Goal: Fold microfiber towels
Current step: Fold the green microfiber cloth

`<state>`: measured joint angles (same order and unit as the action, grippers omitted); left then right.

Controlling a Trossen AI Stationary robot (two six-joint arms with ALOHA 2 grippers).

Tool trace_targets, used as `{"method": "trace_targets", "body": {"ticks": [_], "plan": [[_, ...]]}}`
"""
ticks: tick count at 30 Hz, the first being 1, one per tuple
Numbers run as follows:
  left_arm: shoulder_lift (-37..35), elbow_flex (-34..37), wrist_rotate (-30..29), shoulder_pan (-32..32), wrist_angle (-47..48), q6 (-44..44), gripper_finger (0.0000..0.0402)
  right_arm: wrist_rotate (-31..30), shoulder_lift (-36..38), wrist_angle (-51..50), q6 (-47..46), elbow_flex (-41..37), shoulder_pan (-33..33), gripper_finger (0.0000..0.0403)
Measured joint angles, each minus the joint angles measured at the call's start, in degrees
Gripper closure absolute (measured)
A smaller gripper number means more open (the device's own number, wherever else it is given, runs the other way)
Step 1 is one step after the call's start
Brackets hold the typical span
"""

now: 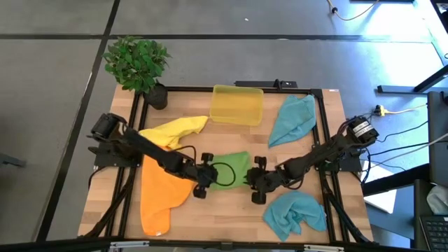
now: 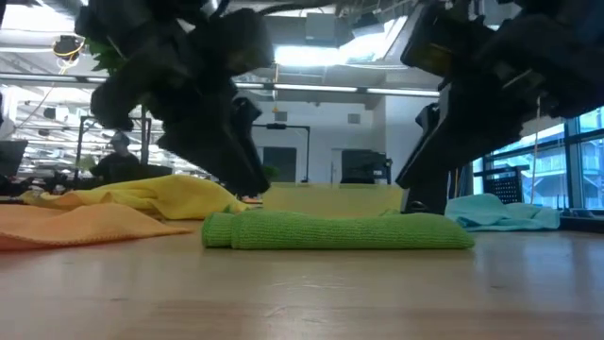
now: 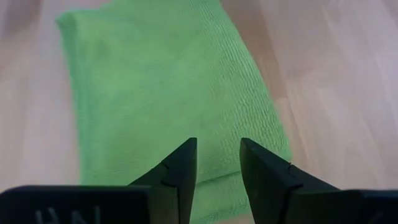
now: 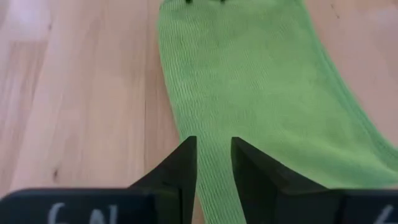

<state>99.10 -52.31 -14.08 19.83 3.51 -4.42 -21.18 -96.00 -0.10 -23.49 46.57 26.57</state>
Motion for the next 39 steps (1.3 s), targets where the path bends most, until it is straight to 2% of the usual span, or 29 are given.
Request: {"method": "trace_targets", "body": {"ticks": [3,8,11,16,19,25,31,39], "plan": [[0.6,-0.1,1.4,1.1,-4.5,-0.9,0.0288,-0.1,-0.5,0.4,1.4,0.0,0.8,0.0303],[0.5,-0.1,-4.6,3.7,-4.3,-1.1,0.0286,-0.1,-0.5,0.0,3.3,0.0,1.6,0.0303],[0.5,-0.1,-3.5,4.4,-4.3,-1.8,0.0271,0.1,-0.5,-0.6,4.4,0.0,1.9,0.0295],[0.8,-0.1,-3.4,6.0,-4.7,-2.5,0.0226,0.3,-0.5,-1.2,6.0,0.0,2.6,0.0241],[0.8,-0.1,-5.7,6.7,-4.8,-2.6,0.0200,0.0,-0.5,-1.2,6.4,0.0,2.5,0.0201],[3.4,0.0,-7.8,7.7,-7.7,-2.5,0.0172,-0.1,-2.5,-0.9,9.1,0.0,2.5,0.0148],[5.8,0.0,-10.4,8.1,-8.1,-1.5,0.0166,-1.2,-5.7,-1.1,12.1,0.0,3.0,0.0141],[5.8,0.0,-12.8,7.9,-6.8,-1.5,0.0165,-2.8,-5.8,-1.7,12.0,0.0,3.0,0.0141]]}}
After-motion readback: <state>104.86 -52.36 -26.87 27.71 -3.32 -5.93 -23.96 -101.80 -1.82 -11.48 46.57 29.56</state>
